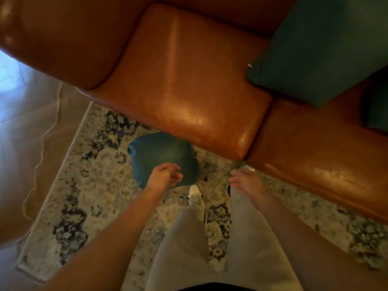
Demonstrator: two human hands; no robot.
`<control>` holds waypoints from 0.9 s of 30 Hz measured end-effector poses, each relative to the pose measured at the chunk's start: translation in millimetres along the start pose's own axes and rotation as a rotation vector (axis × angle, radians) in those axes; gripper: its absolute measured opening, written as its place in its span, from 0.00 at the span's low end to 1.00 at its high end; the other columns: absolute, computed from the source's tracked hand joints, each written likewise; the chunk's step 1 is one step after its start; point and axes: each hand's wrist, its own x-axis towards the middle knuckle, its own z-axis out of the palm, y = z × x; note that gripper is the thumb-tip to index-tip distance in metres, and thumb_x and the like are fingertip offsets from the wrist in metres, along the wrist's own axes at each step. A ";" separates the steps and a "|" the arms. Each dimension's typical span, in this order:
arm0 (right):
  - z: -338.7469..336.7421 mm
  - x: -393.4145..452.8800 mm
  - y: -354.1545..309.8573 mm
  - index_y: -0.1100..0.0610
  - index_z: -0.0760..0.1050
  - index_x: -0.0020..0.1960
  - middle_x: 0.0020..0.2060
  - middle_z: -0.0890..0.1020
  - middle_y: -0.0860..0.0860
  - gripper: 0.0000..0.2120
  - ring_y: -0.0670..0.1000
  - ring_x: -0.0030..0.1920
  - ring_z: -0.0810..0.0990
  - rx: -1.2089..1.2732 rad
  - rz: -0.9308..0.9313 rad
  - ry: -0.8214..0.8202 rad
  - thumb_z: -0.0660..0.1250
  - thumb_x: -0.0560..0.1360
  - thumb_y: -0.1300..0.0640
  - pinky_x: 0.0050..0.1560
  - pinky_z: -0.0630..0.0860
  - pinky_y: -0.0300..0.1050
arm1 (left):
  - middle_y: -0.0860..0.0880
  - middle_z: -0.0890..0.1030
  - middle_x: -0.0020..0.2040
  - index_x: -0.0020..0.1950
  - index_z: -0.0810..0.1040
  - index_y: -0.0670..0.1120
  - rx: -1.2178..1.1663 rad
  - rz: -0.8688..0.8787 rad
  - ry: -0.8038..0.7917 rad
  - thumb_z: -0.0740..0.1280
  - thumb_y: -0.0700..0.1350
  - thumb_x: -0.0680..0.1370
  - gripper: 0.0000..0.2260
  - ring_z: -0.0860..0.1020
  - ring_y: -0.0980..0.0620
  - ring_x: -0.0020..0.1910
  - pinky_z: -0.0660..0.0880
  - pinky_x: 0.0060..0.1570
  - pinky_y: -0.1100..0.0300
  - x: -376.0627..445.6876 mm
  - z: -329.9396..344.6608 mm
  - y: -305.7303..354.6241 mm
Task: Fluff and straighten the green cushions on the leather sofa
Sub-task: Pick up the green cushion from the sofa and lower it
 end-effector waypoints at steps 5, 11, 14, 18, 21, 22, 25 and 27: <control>54.6 -25.1 23.3 0.59 0.75 0.62 0.54 0.82 0.57 0.14 0.52 0.46 0.79 0.190 0.152 0.009 0.62 0.80 0.53 0.41 0.73 0.45 | 0.45 0.81 0.37 0.44 0.79 0.45 0.146 0.112 0.023 0.61 0.41 0.82 0.10 0.81 0.49 0.38 0.77 0.36 0.65 -13.1 -42.8 -22.6; 93.2 -29.1 43.5 0.61 0.69 0.69 0.61 0.78 0.60 0.19 0.58 0.57 0.77 0.391 0.299 -0.095 0.58 0.82 0.53 0.60 0.74 0.56 | 0.48 0.81 0.38 0.40 0.79 0.48 0.423 0.180 0.011 0.61 0.44 0.81 0.11 0.80 0.49 0.41 0.75 0.44 0.55 -3.1 -60.7 -28.9; 107.9 -29.7 49.5 0.61 0.69 0.69 0.60 0.78 0.58 0.19 0.56 0.57 0.77 0.468 0.324 -0.072 0.57 0.82 0.53 0.61 0.73 0.56 | 0.47 0.82 0.44 0.44 0.80 0.47 0.594 0.222 -0.031 0.62 0.44 0.80 0.09 0.79 0.49 0.45 0.74 0.46 0.55 10.1 -67.2 -23.0; 143.6 -27.8 54.8 0.57 0.67 0.71 0.63 0.76 0.59 0.19 0.59 0.62 0.76 0.591 0.335 -0.017 0.56 0.83 0.52 0.61 0.72 0.56 | 0.48 0.81 0.50 0.47 0.78 0.51 0.809 0.250 -0.073 0.62 0.45 0.80 0.06 0.78 0.49 0.48 0.72 0.46 0.58 44.0 -87.2 -14.3; 188.4 -18.5 65.5 0.57 0.67 0.72 0.65 0.75 0.59 0.18 0.59 0.63 0.75 0.687 0.370 0.019 0.55 0.83 0.52 0.59 0.72 0.57 | 0.45 0.81 0.52 0.51 0.79 0.48 0.981 0.280 -0.083 0.61 0.47 0.80 0.08 0.78 0.45 0.51 0.75 0.50 0.54 82.6 -109.7 -14.3; 205.9 -12.4 71.2 0.57 0.67 0.72 0.64 0.75 0.58 0.19 0.59 0.64 0.74 0.729 0.375 0.039 0.55 0.83 0.52 0.58 0.72 0.58 | 0.44 0.82 0.52 0.51 0.79 0.48 1.024 0.303 -0.077 0.61 0.47 0.80 0.08 0.79 0.44 0.51 0.75 0.50 0.53 97.8 -117.7 -16.0; 252.8 10.9 88.9 0.57 0.69 0.68 0.54 0.77 0.56 0.17 0.58 0.60 0.75 0.830 0.402 0.090 0.56 0.83 0.52 0.59 0.73 0.58 | 0.43 0.83 0.50 0.51 0.80 0.45 1.088 0.394 -0.070 0.61 0.45 0.80 0.09 0.79 0.43 0.48 0.77 0.50 0.50 142.7 -138.8 -23.1; 278.0 26.8 102.6 0.56 0.72 0.58 0.48 0.76 0.55 0.10 0.56 0.52 0.77 0.867 0.437 0.098 0.58 0.83 0.52 0.53 0.77 0.55 | 0.43 0.82 0.50 0.52 0.80 0.45 1.138 0.422 -0.067 0.60 0.46 0.80 0.09 0.80 0.42 0.49 0.77 0.51 0.49 170.6 -149.5 -29.9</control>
